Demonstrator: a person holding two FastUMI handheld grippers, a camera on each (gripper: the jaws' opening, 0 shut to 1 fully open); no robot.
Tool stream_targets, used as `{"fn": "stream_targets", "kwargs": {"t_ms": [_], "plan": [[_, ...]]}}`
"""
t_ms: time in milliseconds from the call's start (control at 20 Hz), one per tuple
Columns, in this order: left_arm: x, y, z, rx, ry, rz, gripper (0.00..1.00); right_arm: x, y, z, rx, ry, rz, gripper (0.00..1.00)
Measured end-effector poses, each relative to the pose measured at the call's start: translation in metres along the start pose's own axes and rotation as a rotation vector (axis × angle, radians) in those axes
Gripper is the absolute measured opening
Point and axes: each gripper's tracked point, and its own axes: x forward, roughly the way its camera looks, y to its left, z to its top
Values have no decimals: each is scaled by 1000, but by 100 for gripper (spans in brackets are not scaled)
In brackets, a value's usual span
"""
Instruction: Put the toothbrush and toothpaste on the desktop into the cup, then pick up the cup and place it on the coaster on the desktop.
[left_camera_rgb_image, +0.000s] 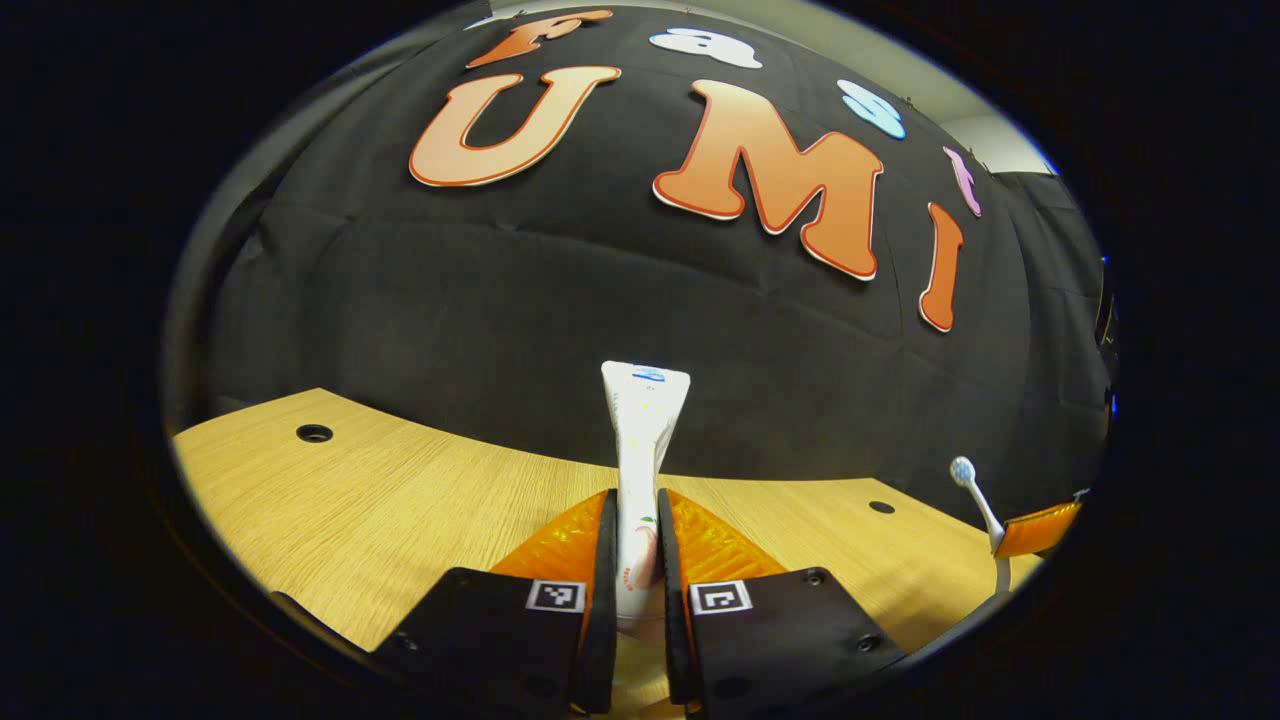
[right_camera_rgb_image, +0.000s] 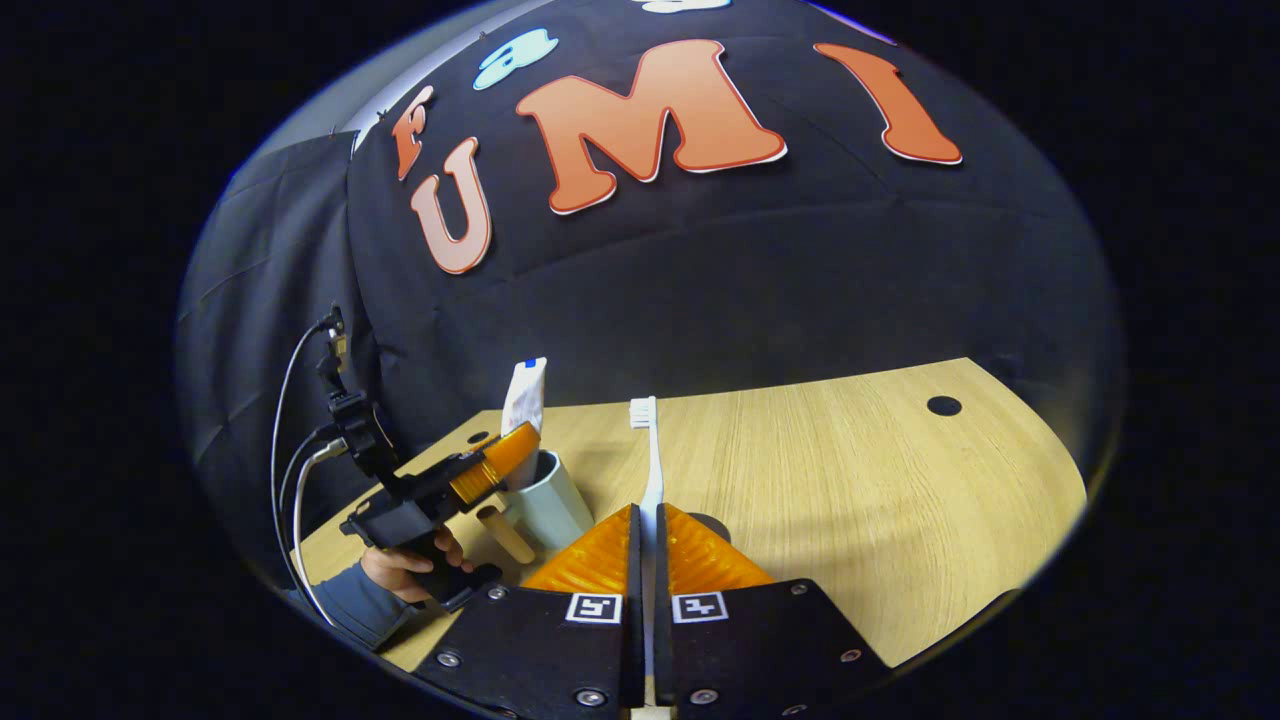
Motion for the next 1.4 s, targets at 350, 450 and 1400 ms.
{"fn": "stream_targets", "kwargs": {"t_ms": [350,450,1400], "plan": [[-12,-9,-11,-4,65,-54,29,7,27,18,-10,-60,44,4],[-26,-11,-15,21,82,-73,34,13,37,21,-8,-79,66,4],[-123,32,13,193,112,-9,99,81,117,99,34,-509,268,0]]}}
